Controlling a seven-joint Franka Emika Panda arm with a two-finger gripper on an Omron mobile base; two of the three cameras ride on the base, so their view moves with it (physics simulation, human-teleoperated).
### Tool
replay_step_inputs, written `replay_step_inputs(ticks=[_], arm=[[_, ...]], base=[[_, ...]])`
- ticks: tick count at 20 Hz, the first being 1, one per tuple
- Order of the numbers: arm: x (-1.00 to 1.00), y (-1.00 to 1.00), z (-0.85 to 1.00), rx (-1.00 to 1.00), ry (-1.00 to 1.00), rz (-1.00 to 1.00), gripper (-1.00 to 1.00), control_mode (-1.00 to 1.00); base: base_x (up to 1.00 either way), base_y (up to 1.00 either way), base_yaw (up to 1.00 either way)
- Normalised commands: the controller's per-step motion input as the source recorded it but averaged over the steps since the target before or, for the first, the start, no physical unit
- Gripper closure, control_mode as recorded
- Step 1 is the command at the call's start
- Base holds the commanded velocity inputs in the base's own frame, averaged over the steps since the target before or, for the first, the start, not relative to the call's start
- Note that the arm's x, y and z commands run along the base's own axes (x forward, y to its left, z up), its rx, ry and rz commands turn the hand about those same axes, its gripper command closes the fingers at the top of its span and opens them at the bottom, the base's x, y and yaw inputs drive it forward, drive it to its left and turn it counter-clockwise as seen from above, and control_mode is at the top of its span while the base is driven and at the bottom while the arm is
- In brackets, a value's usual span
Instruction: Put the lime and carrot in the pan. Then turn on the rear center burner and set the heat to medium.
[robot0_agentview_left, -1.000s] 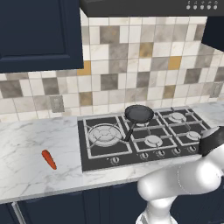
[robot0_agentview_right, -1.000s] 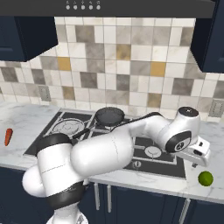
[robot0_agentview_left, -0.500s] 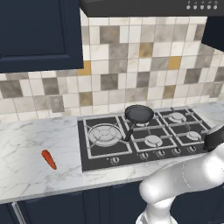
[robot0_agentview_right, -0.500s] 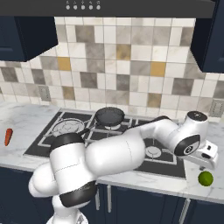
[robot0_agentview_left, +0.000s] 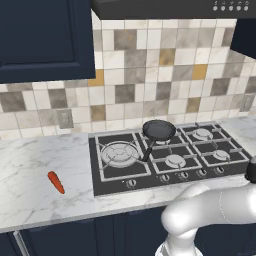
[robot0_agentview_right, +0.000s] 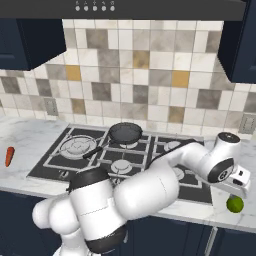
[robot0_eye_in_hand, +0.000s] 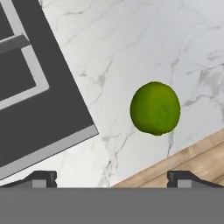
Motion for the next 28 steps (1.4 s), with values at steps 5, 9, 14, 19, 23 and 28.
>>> replay_step_inputs(ticks=[5, 9, 14, 19, 23, 28], arm=[[0.06, -0.1, -0.07, 0.0, 0.0, 0.0, -1.0, -1.0], [0.0, -0.29, -0.12, 0.0, 0.0, -0.01, -1.0, -1.0], [0.0, -0.18, -0.18, 0.0, 0.0, -0.03, -1.0, -1.0], [0.07, -0.09, -0.12, 0.0, 0.0, -0.01, -1.0, -1.0], [0.2, -0.2, -0.13, 0.0, 0.0, -0.01, -1.0, -1.0], [0.27, -0.2, -0.1, 0.0, 0.0, -0.03, -1.0, -1.0]], base=[[0.0, 0.0, 0.0], [0.0, 0.0, 0.0], [0.0, 0.0, 0.0], [0.0, 0.0, 0.0], [0.0, 0.0, 0.0], [0.0, 0.0, 0.0]])
